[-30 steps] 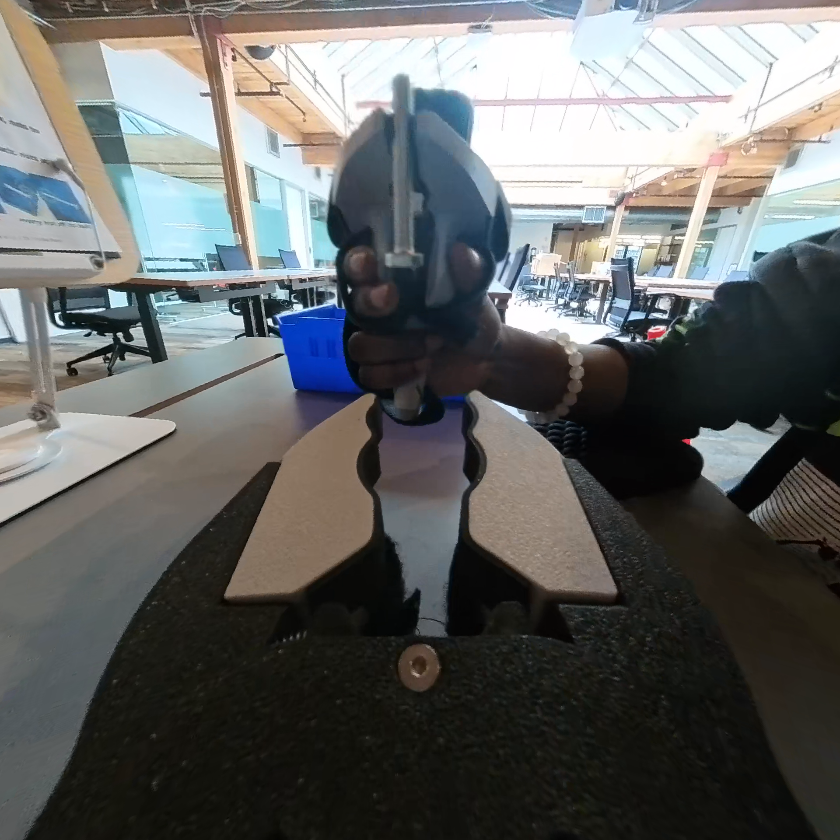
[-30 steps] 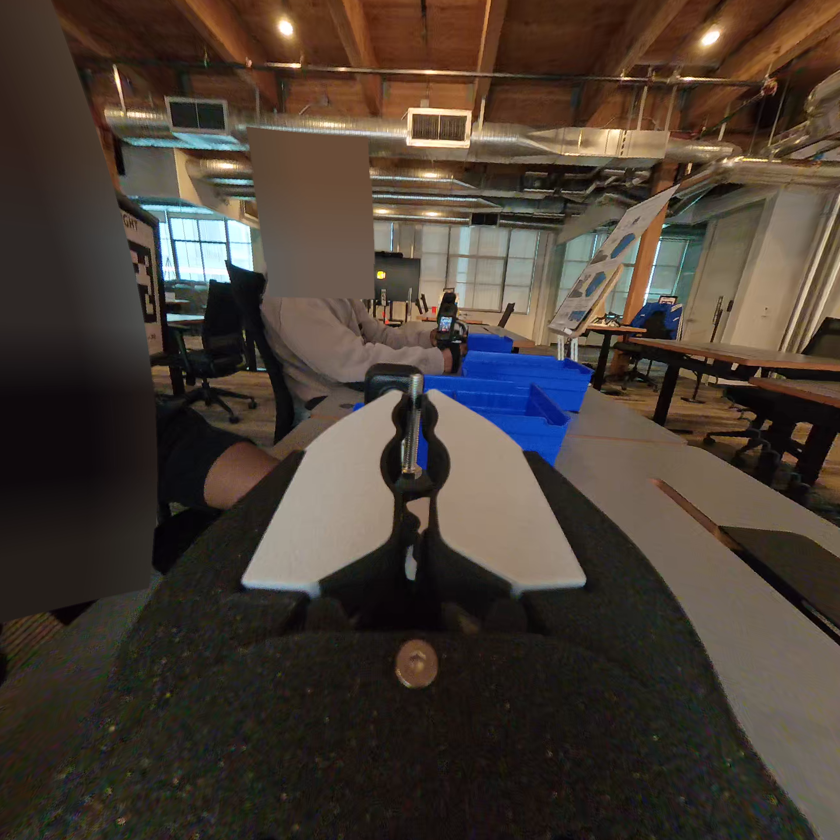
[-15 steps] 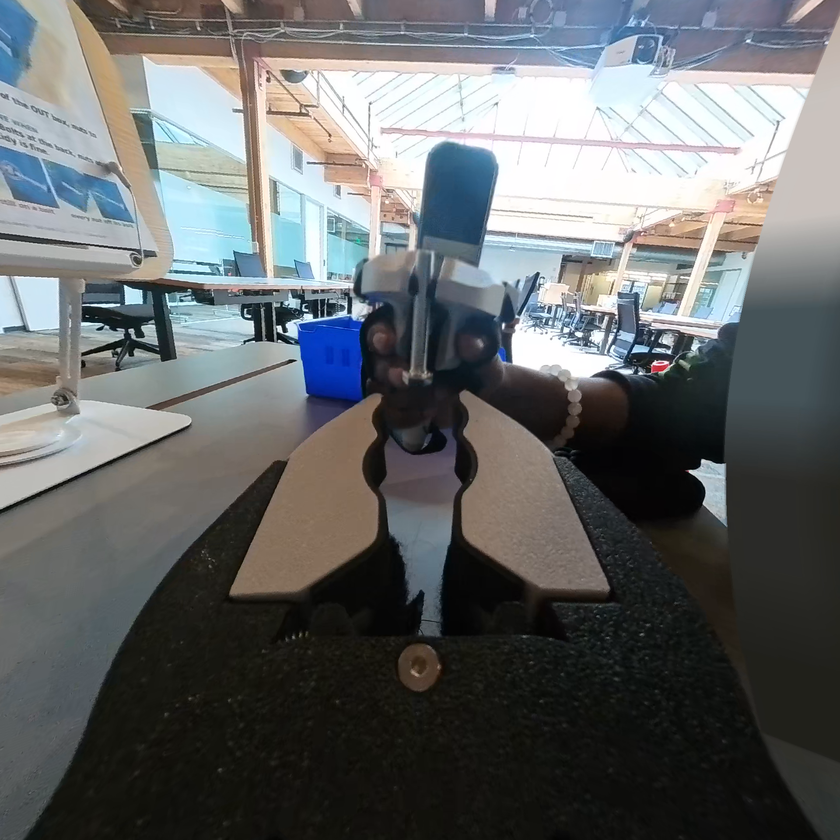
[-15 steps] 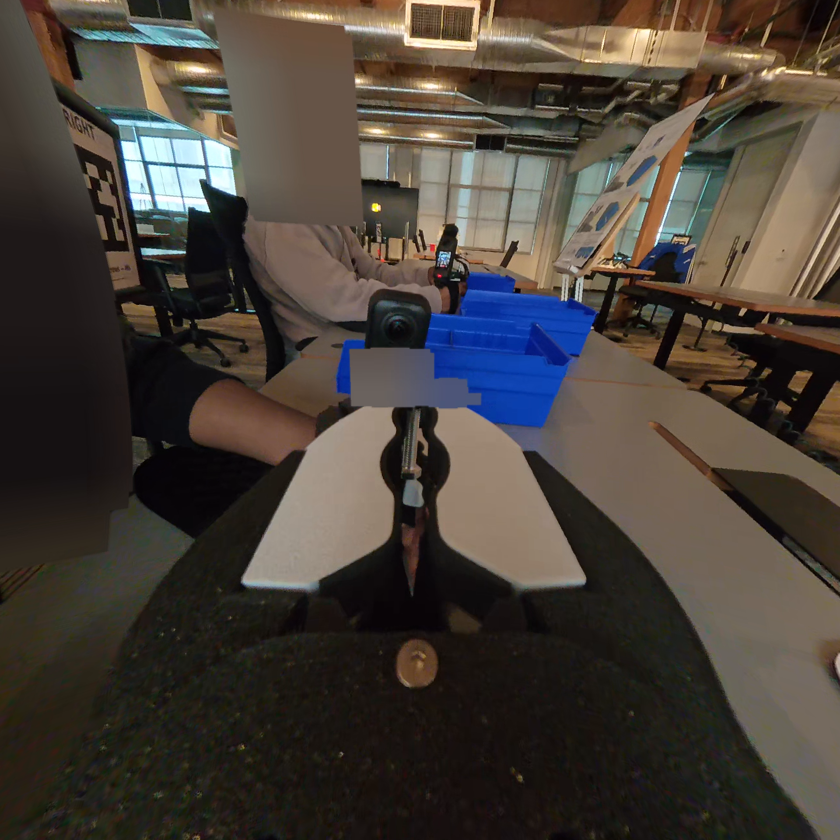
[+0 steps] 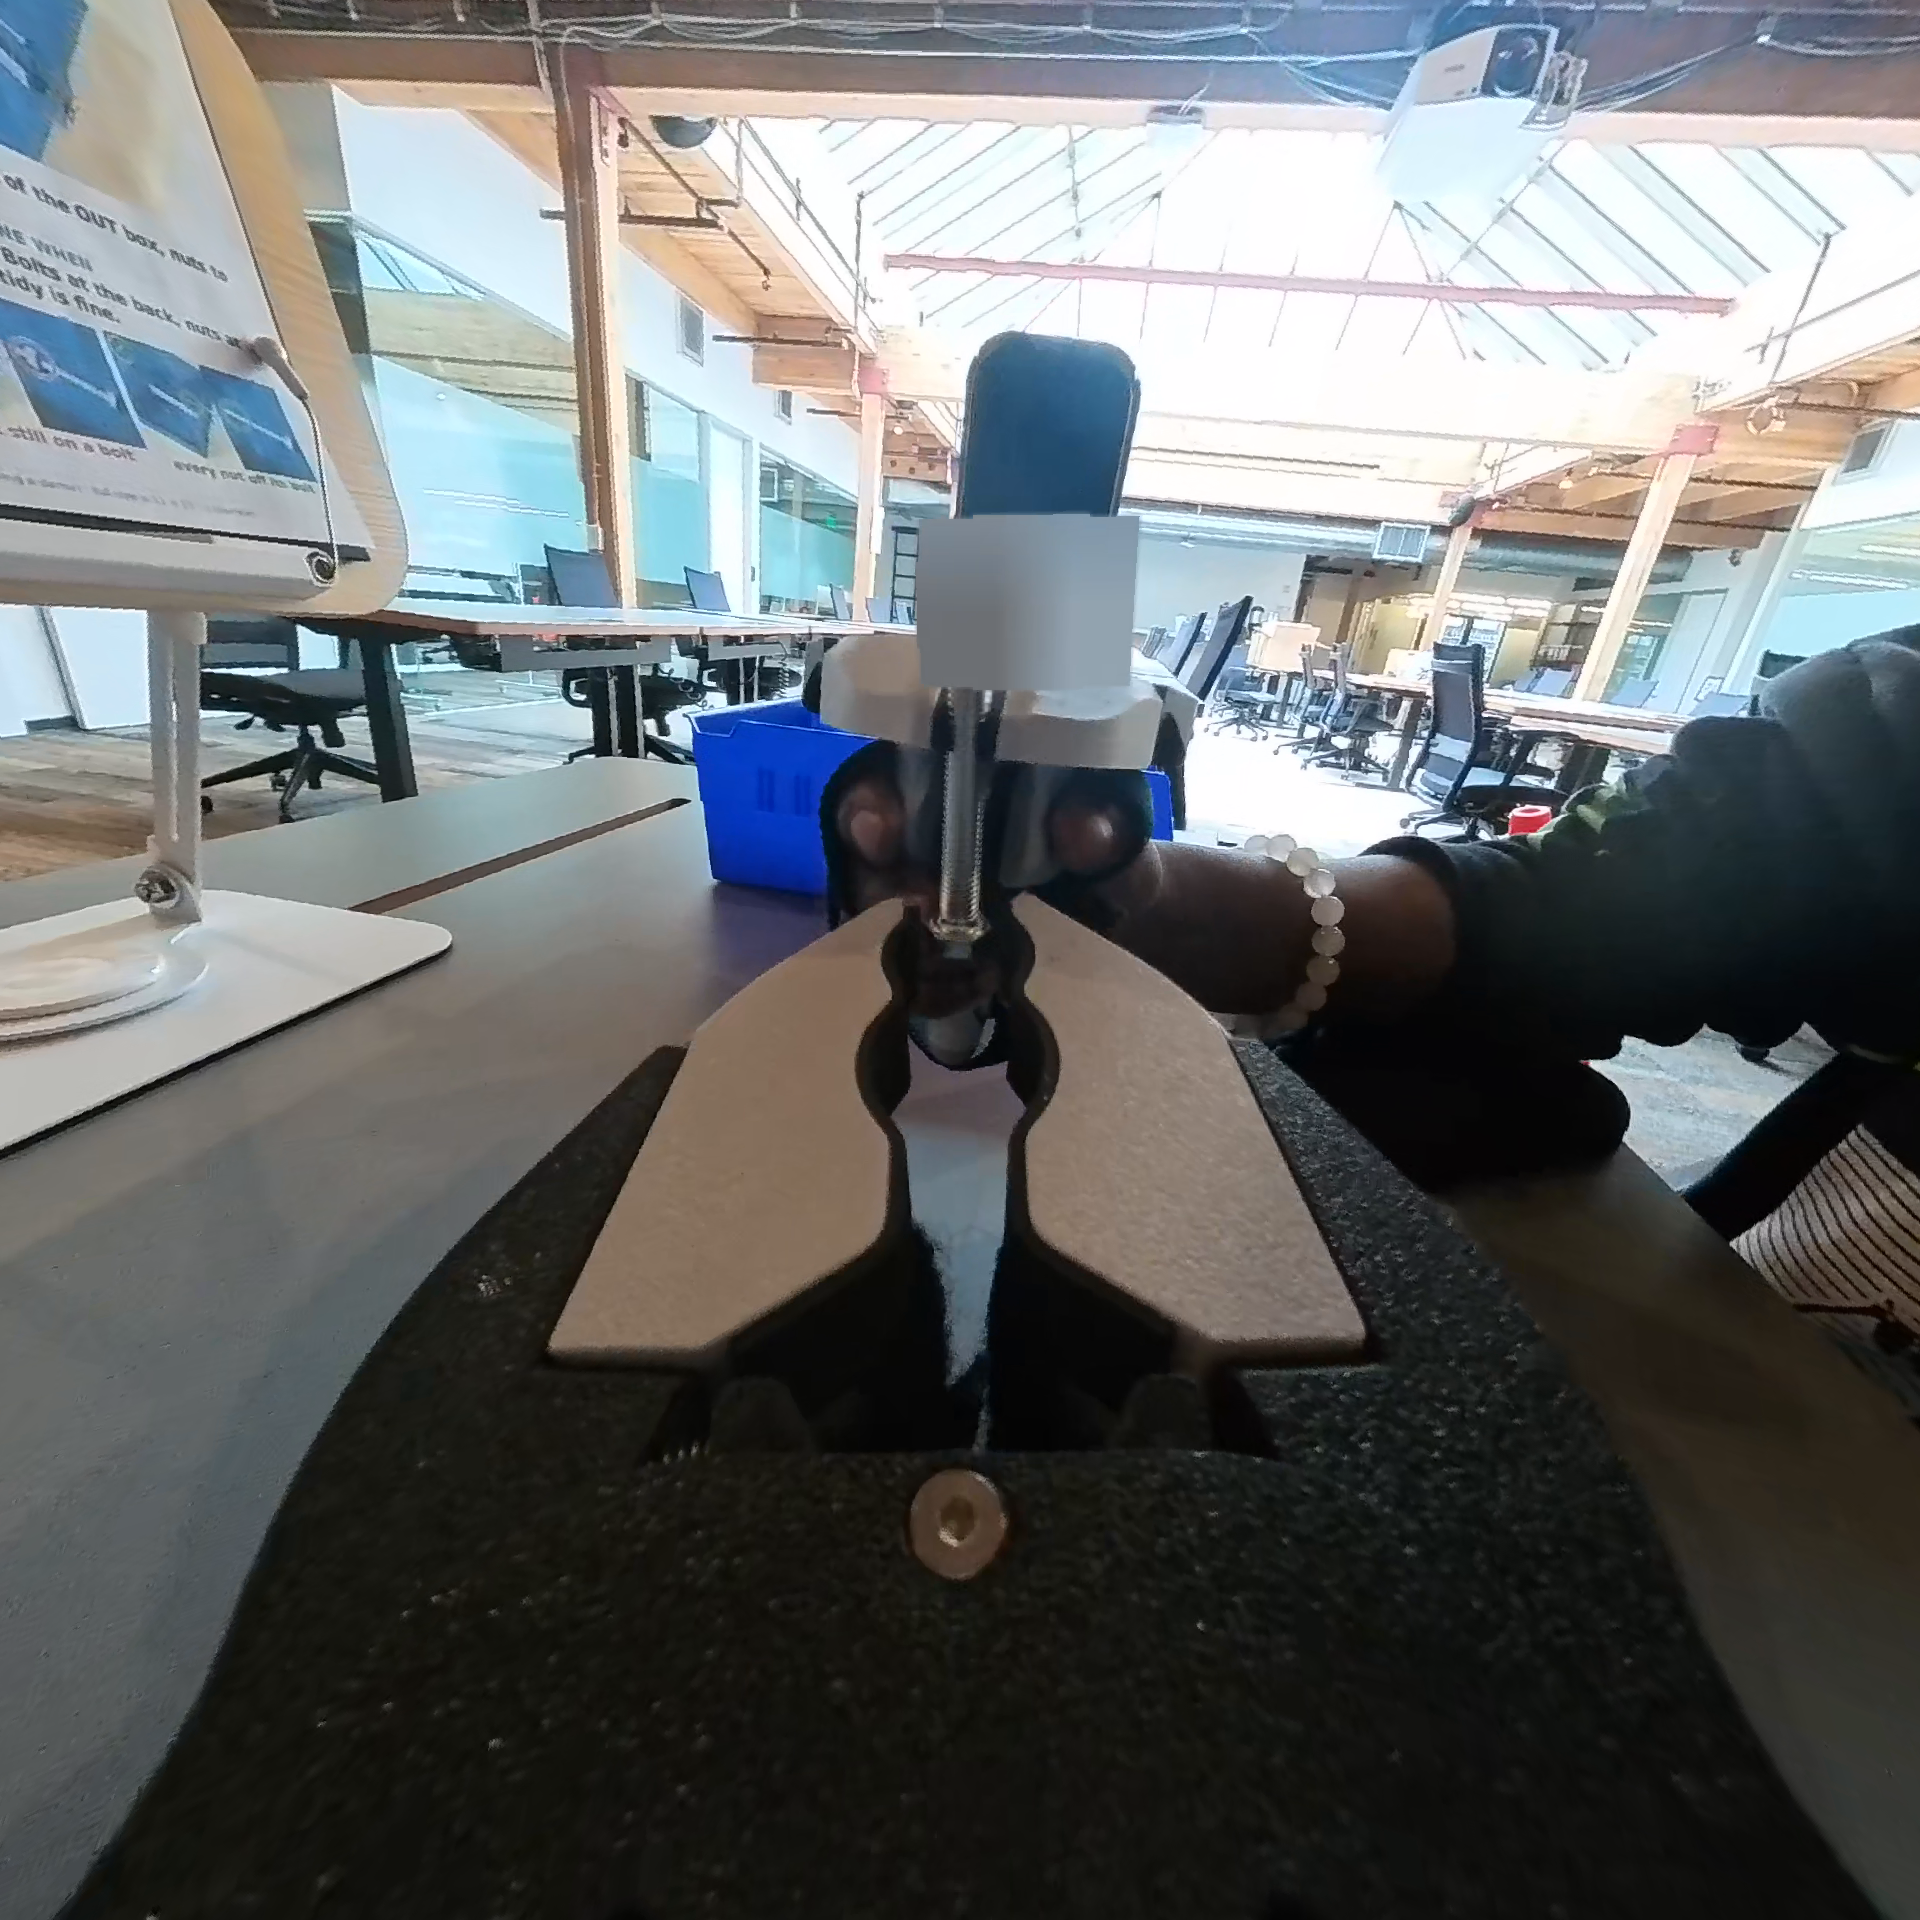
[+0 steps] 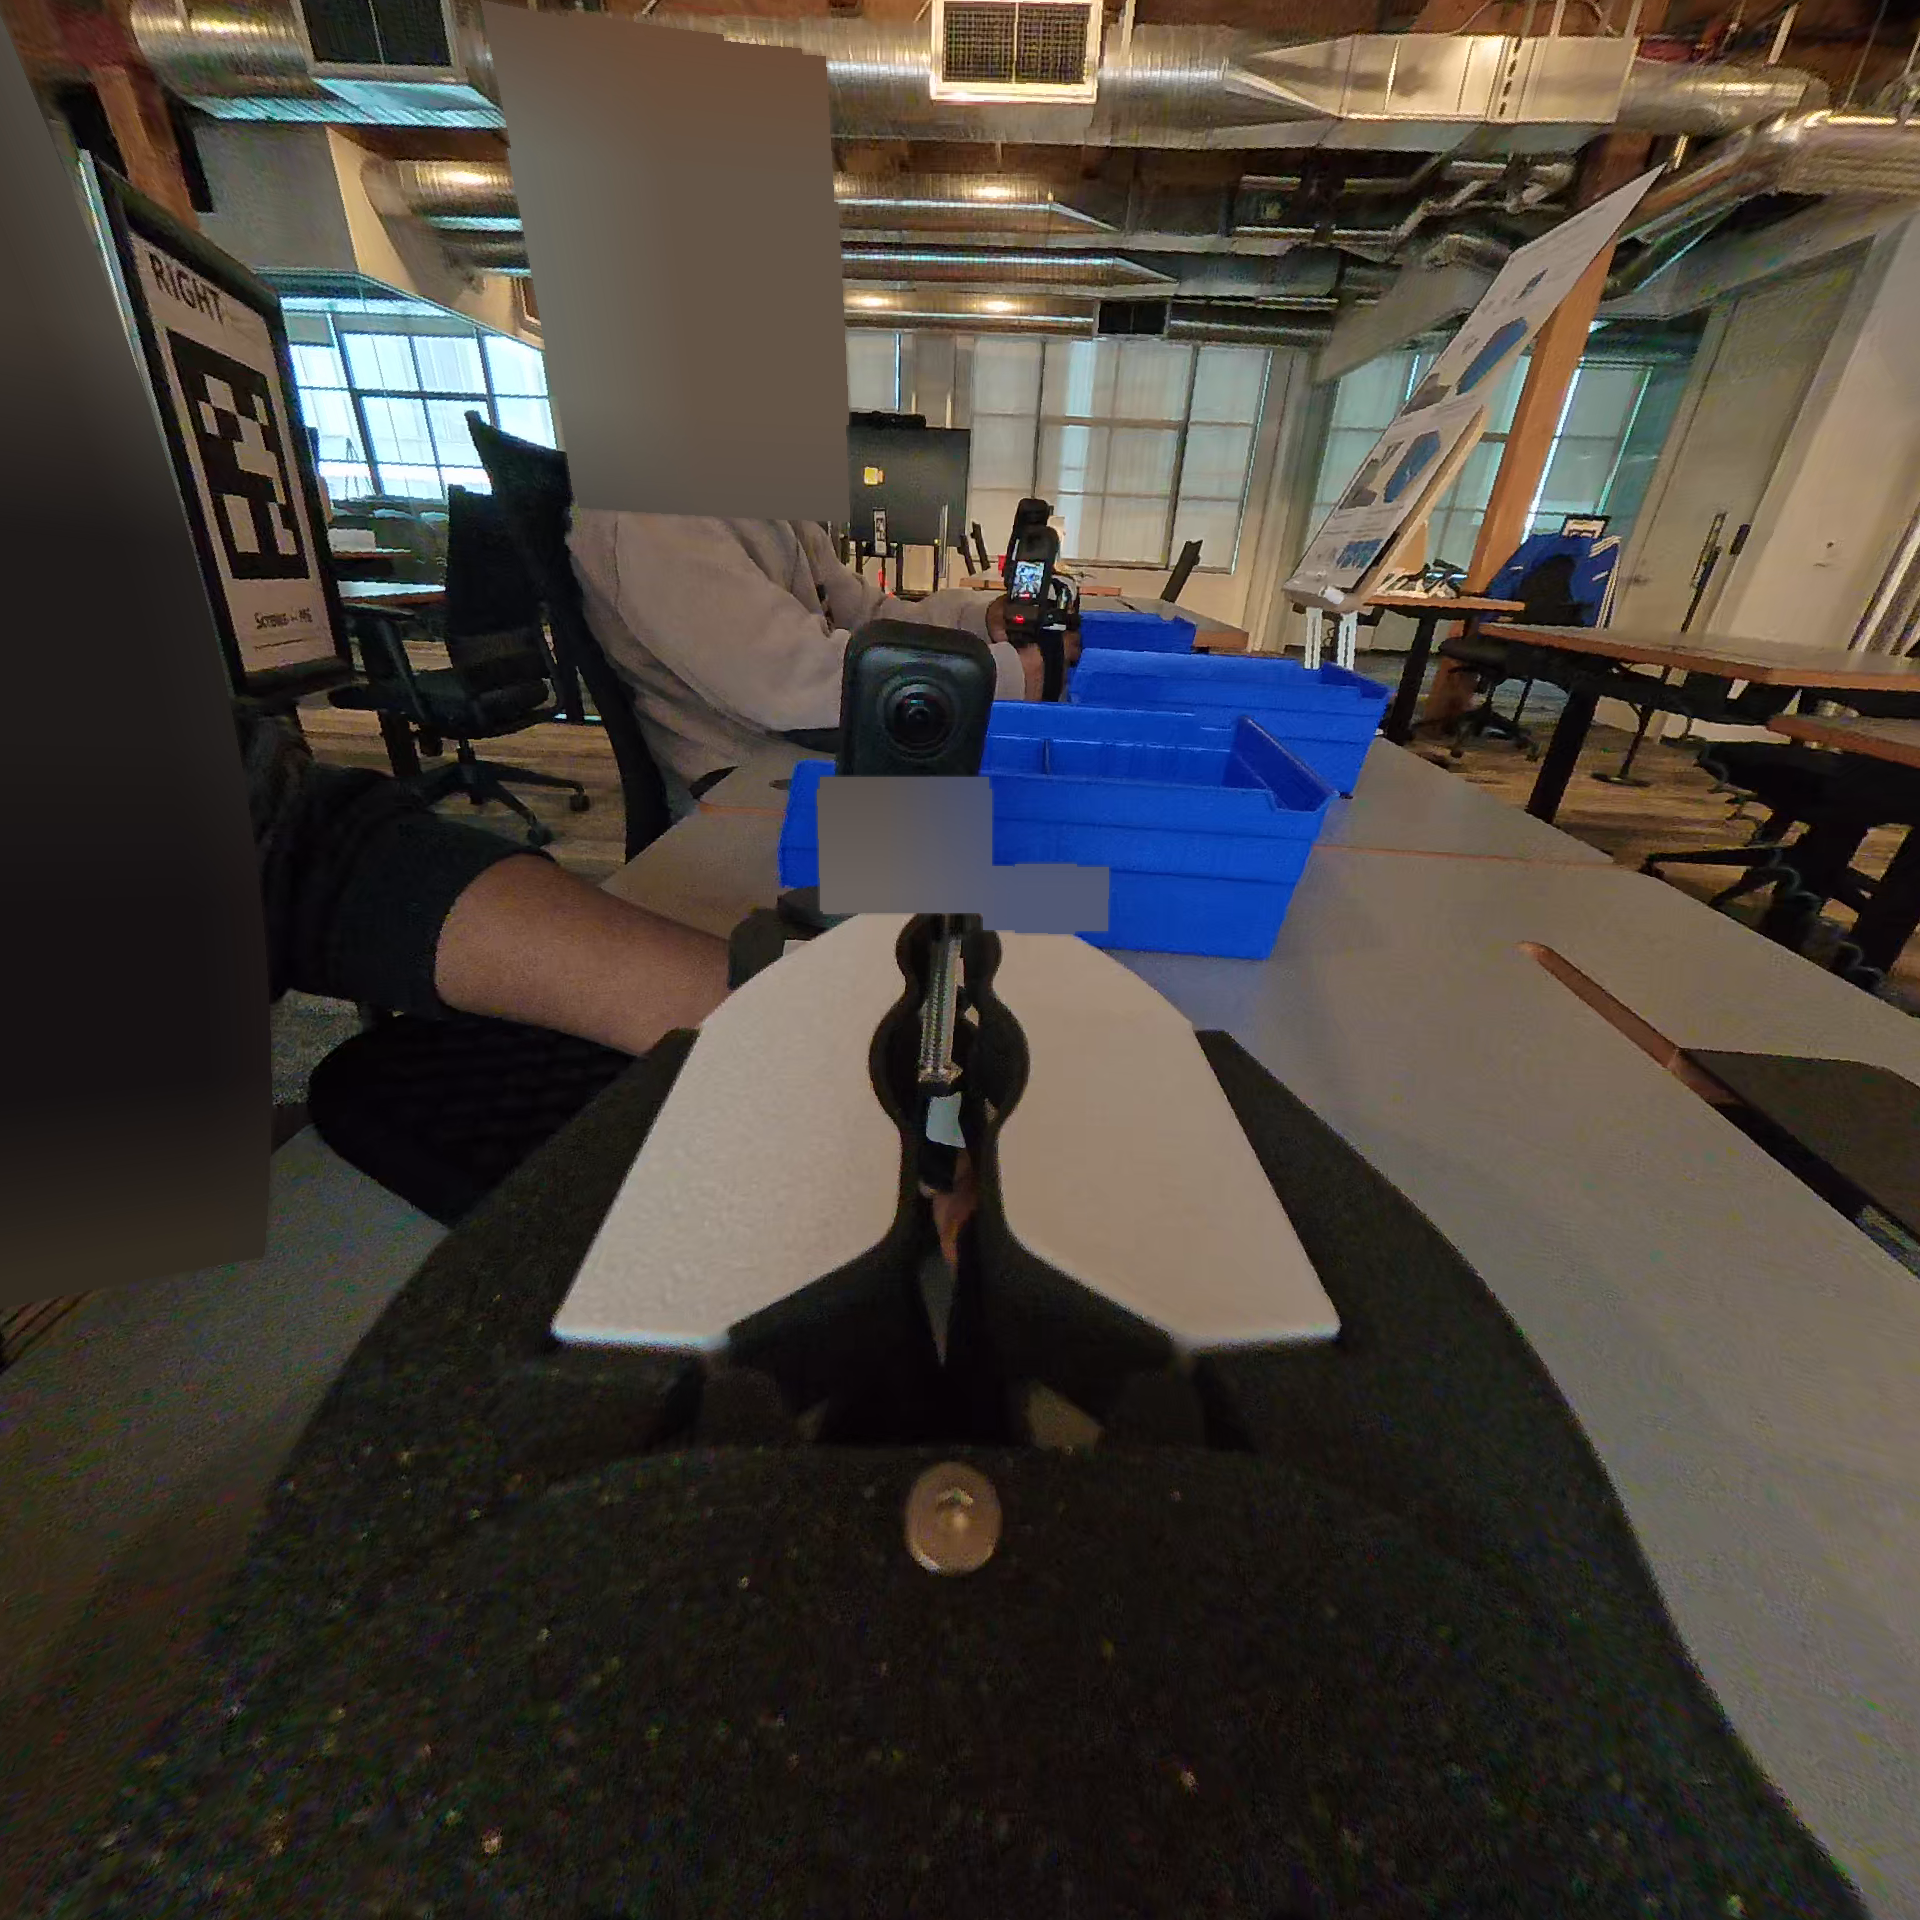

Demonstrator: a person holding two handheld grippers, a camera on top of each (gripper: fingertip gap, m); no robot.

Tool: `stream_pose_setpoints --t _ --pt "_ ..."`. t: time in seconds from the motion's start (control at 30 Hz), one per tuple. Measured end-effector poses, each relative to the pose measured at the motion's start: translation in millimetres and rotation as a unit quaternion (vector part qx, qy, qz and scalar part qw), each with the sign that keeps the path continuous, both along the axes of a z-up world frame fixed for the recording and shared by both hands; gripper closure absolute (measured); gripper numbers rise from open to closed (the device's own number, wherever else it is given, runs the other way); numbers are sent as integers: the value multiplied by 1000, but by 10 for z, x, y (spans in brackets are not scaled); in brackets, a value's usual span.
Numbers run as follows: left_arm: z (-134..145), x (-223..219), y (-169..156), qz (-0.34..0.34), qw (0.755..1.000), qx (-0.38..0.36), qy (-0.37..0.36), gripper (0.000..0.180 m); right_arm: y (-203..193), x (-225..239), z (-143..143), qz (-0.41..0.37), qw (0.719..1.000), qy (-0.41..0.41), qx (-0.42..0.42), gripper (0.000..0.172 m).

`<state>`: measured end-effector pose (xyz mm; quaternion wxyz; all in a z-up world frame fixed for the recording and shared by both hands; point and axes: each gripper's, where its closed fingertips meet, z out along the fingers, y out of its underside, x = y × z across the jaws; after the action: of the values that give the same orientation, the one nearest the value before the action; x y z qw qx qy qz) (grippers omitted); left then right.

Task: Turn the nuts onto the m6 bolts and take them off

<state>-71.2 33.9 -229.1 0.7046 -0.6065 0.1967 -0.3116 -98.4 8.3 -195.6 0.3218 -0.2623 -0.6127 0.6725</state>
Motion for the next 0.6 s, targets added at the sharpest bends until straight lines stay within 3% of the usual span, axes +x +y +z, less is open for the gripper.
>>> stream_pose_setpoints --t 0.43,0.6 --pt "-23 35 -37 -23 1000 0 13 171 -27 13 -13 9 1000 7 16 166" --pt "-42 60 -62 -30 999 3 29 171 28 100 122 11 999 -6 39 133"
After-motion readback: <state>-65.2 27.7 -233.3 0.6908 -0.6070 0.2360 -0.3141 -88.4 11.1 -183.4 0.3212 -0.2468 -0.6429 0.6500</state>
